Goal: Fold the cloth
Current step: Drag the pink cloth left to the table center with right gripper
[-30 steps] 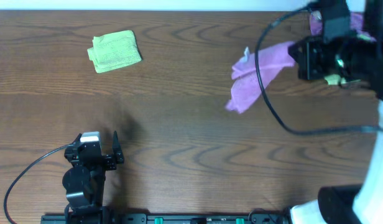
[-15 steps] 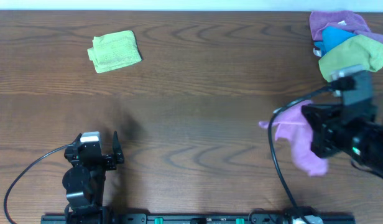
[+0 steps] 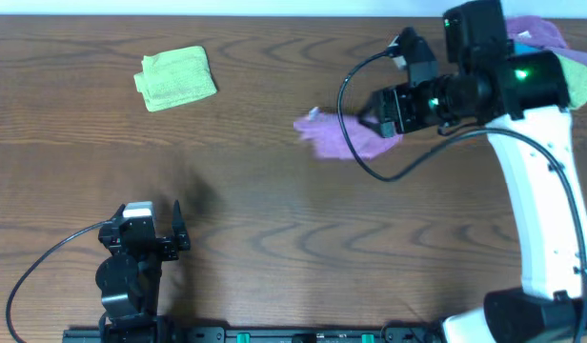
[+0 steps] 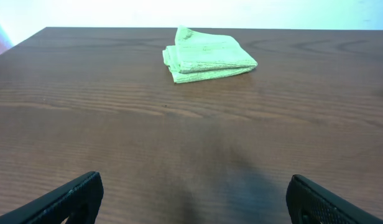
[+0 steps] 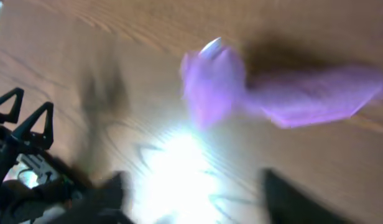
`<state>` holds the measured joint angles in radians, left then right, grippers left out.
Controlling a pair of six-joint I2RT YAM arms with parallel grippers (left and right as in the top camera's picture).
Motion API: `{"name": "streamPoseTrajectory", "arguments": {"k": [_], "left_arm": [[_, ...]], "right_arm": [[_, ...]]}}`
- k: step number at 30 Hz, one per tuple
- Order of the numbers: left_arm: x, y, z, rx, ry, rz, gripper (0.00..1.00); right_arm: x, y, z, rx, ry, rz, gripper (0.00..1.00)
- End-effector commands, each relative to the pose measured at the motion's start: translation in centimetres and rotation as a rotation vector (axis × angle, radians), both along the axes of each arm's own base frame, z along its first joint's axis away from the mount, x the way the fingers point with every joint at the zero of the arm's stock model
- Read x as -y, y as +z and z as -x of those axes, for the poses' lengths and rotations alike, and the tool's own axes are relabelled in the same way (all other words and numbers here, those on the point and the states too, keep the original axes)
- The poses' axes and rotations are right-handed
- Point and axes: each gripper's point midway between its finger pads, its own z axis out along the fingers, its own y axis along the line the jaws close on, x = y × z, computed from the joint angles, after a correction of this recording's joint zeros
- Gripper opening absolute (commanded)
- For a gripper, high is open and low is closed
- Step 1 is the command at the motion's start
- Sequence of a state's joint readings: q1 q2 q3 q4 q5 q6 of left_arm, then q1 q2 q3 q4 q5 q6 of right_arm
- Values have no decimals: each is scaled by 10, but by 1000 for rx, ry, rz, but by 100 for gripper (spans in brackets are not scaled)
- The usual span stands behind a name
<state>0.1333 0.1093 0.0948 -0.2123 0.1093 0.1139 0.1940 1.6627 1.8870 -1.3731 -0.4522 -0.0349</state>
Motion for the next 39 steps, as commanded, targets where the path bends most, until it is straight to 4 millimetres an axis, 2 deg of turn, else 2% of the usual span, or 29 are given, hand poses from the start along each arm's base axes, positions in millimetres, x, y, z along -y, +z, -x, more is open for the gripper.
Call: {"name": "streamPoseTrajectory", "arguments": {"k": [1,4,8,15,19,21,22,23,24,27,30,31,32,34,36,37,39], "left_arm": [[3,-14,1,-33,-23,-12,95],[3,-14,1,-33,-23,-12,95],[3,-14,1,-33,-23,-12,95],[3,-14,1,-33,-23,-12,95],[3,-14,1,-33,-23,-12,95],[3,-14,1,-32,-23,-12,95],[3,-14,1,-32,-23,-12,95],[3,-14,1,-33,-23,-12,95],[3,-14,1,-33,-23,-12,95],[3,-14,1,-33,-23,-12,95],[3,-14,1,-33,-23,-12,96],[3,-14,1,-33,-23,-12,95],[3,-14,1,-33,-23,-12,95],[3,-14,1,-33,-23,-12,95],[3,-14,1,-32,-23,-12,95],[3,-14,1,-32,-23,-12,96],[3,-14,1,-32,-23,-12,95]], "right_arm": [[-4,26,6,74,27,-23,99],[3,22,11,65,15,32,99],[23,1,25,-23,-23,150,99],[41,-64,36,-172,-49,264,99],[39,-87,27,-170,-60,244,97],[38,-93,17,-133,-64,236,85],[36,-94,11,-110,-67,230,84],[35,-95,4,-88,-75,223,86],[34,-97,-3,-61,-87,217,99],[33,-108,-17,-14,-101,207,99],[46,-136,-25,-54,-194,262,99],[48,-145,-27,-71,-206,271,94],[48,-156,-28,-94,-207,276,82],[48,-174,-29,-141,-202,289,50],[48,-192,-29,-196,-220,296,27],[48,-202,-29,-217,-221,302,23],[50,-216,-27,-261,-238,321,22]]}}
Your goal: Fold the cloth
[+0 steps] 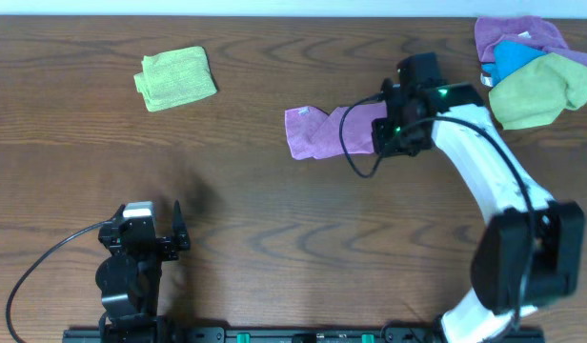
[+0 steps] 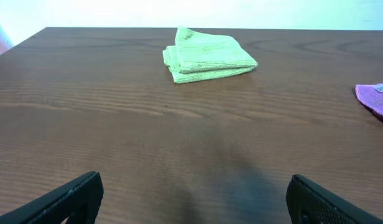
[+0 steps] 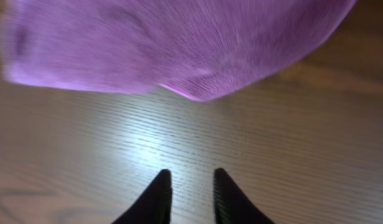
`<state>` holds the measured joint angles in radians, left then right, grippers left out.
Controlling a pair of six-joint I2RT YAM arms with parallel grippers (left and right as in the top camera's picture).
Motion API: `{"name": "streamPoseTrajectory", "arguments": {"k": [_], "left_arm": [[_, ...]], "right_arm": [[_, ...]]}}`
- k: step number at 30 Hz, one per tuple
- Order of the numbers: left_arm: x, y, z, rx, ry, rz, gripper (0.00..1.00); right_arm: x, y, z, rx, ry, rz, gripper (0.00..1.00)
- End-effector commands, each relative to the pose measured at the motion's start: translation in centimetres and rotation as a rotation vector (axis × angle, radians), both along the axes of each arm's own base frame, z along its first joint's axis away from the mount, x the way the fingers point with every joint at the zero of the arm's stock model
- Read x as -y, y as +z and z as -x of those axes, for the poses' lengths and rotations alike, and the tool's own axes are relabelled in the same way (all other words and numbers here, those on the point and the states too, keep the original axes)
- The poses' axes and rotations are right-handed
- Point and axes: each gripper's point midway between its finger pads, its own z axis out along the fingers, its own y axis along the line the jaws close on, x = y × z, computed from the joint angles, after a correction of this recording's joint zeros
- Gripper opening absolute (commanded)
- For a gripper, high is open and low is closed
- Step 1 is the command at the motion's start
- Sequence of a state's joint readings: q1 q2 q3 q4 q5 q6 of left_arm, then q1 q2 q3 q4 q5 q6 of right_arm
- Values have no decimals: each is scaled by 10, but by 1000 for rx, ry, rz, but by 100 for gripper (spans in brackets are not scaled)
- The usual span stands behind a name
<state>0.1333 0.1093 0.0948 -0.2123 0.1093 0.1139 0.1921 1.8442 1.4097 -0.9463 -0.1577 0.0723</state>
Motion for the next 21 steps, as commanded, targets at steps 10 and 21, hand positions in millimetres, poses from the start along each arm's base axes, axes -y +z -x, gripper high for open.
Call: {"name": "streamPoseTrajectory", "arguments": {"k": [10,21], "left_arm": [[3,-14,1,-32,-23,-12,95],[3,-14,1,-33,-23,-12,95]], "right_arm": [[28,-31,-1,-69,-98,82,63],[31,-48,-28,-10,-112,37,65]]}}
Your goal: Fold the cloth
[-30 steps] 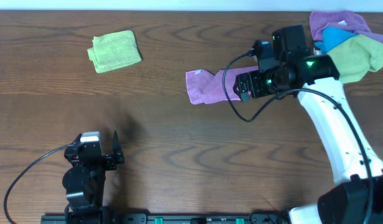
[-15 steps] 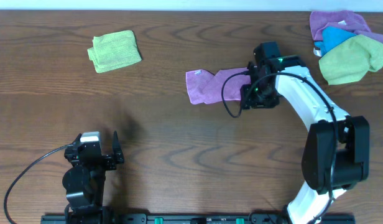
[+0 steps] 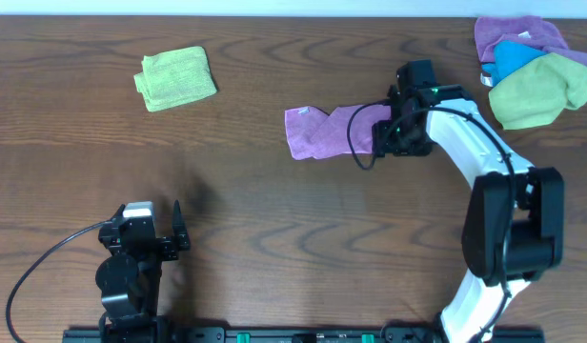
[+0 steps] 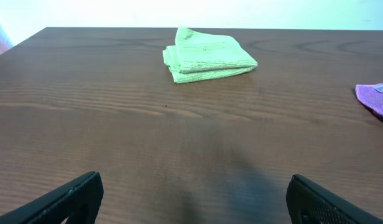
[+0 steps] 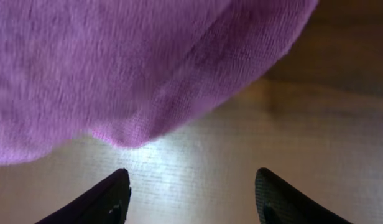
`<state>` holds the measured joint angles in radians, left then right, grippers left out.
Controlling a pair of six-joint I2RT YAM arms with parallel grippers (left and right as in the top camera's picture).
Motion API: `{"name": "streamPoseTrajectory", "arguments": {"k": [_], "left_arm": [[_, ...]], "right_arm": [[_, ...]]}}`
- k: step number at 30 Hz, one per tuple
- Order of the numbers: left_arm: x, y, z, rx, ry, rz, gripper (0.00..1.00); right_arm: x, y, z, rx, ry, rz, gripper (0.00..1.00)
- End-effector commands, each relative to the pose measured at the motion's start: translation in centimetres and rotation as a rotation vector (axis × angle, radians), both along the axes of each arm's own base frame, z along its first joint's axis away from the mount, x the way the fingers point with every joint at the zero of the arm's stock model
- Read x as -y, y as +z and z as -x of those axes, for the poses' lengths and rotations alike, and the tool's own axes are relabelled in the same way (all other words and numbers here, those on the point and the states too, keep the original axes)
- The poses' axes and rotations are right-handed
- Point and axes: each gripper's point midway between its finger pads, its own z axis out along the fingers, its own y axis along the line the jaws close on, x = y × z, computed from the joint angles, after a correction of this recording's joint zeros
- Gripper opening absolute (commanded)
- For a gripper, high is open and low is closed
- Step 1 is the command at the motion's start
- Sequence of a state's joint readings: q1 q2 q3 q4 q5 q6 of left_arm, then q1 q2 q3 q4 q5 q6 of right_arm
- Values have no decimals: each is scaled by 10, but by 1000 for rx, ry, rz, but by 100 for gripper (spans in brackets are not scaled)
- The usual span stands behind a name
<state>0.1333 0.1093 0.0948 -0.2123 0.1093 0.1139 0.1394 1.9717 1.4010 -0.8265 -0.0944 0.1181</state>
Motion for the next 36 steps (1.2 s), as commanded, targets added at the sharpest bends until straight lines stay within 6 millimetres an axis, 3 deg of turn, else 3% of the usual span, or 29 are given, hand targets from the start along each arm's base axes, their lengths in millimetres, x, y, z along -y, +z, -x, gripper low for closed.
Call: {"name": "streamPoseTrajectory", "arguments": {"k": [1,9,18,25,29,32,34,36], "left_arm": [[3,-14,1,-33,-23,-12,95],[3,-14,1,-32,-23,-12,96],[3,-14,1,-32,-23,-12,95],[3,-14,1,-32,-23,-12,95],[3,-14,1,-32,-23,-12,95],[3,-14,1,-32,-23,-12,96],[3,-14,1,-32,-23,-12,95],[3,-14,1,-33,-23,-12,95]], "right_arm": [[4,-1,-6,14,-10,-33,65],[8,3,-20,22,-111,-287,63],[11,-4,-25,26,-122,-306,61],[4,-24,-24,-22,-145,-360,56],[3,-28,-21,-40,-149,-358,44],[3,-28,-22,-41,-154,-360,24],[2,-28,-22,-42,-157,-366,4],[0,-26,-23,-45,-170,-385,2]]}}
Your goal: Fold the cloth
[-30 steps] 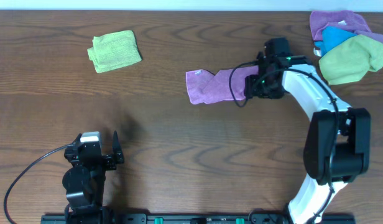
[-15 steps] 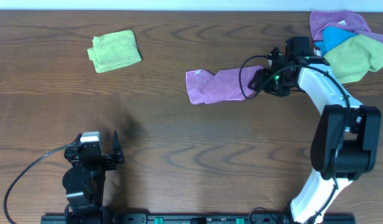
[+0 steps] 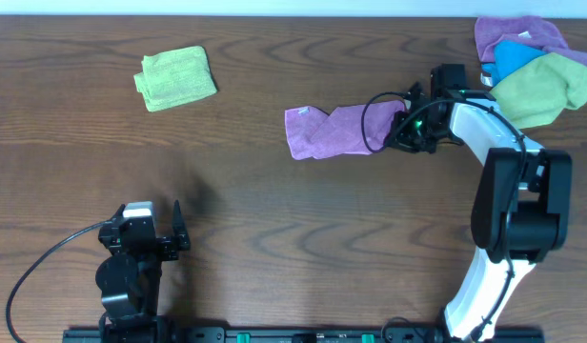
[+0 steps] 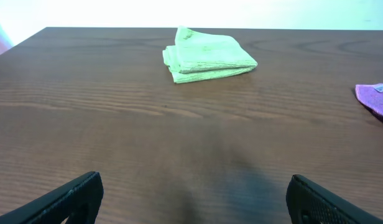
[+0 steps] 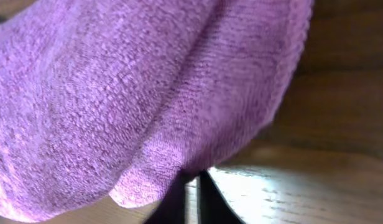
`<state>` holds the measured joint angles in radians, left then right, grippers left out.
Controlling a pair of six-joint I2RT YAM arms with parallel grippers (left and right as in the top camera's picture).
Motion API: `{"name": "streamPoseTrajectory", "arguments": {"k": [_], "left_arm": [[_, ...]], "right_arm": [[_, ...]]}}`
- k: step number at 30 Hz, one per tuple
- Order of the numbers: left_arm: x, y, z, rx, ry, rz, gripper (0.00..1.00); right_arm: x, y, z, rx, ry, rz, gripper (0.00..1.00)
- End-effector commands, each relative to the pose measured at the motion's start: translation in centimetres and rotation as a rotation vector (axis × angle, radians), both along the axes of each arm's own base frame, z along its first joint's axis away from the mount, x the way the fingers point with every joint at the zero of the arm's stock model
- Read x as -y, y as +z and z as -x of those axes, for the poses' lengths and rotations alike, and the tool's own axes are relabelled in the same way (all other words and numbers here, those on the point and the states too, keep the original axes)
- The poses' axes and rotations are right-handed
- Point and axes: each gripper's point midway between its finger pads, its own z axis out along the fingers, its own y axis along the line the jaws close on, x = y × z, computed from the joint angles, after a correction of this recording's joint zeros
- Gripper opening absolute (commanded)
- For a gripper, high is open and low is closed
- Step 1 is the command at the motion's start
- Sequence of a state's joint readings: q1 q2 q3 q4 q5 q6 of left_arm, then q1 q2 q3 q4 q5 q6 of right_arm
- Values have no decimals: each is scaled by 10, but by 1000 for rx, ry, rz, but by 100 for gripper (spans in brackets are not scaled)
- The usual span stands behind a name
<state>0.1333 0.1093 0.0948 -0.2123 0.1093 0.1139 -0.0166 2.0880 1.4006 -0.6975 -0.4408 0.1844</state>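
Note:
A purple cloth (image 3: 332, 131) lies in a rumpled strip at the table's middle; it fills the right wrist view as purple cloth (image 5: 148, 93). My right gripper (image 3: 400, 129) sits at the strip's right end. Its fingers are drawn close together with the cloth's edge at their tips, seen at the right gripper (image 5: 193, 177). My left gripper (image 4: 191, 205) rests open near the front left, far from the cloth, with nothing between its fingers. Only a corner of the purple cloth (image 4: 375, 99) shows at the right edge of that view.
A folded green cloth (image 3: 177, 78) lies at the back left, also seen as the green cloth (image 4: 207, 55). A pile of purple, blue and green cloths (image 3: 532, 59) sits in the back right corner, just behind the right arm.
My right gripper's fingers stood wide apart at the cloth's right end; now they are shut on its edge. The right arm's wrist has shifted to the right. The cloth and left arm lie unchanged.
At first my right gripper carried the purple cloth in the air over the table's middle right. Then the cloth lay on the table as a strip with the fingers close together beside it. Then they stood open, and now they pinch the right edge.

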Motion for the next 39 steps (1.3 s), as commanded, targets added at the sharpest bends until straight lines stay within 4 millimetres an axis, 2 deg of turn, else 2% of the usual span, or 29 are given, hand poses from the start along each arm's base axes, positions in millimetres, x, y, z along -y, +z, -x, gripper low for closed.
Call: {"name": "streamPoseTrajectory", "arguments": {"k": [1,4,5,6,9,11,15,20,23,35,39], "left_arm": [[3,-14,1,-33,-23,-12,95],[3,-14,1,-32,-23,-12,95],[3,-14,1,-33,-23,-12,95],[3,-14,1,-33,-23,-12,95],[3,-14,1,-33,-23,-12,95],[3,-14,1,-33,-23,-12,95],[3,-14,1,-32,-23,-12,95],[3,-14,1,-33,-23,-12,95],[3,-14,1,-33,-23,-12,95],[3,-14,1,-33,-23,-12,95],[3,-14,1,-33,-23,-12,96]], "right_arm": [[-8,1,0,-14,-13,-51,2],[-12,9,-6,4,-7,-76,2],[-13,12,-8,6,-7,-76,10],[-12,13,-8,2,-7,-76,26],[-12,15,-7,-3,-7,-76,39],[-13,15,-8,-1,-5,-76,52],[-15,16,-11,14,-1,-76,45],[-22,19,-17,49,14,-91,45],[-22,20,-19,58,12,-92,49],[-24,16,-19,56,22,-90,49],[-27,7,-15,25,25,-108,41]]}}
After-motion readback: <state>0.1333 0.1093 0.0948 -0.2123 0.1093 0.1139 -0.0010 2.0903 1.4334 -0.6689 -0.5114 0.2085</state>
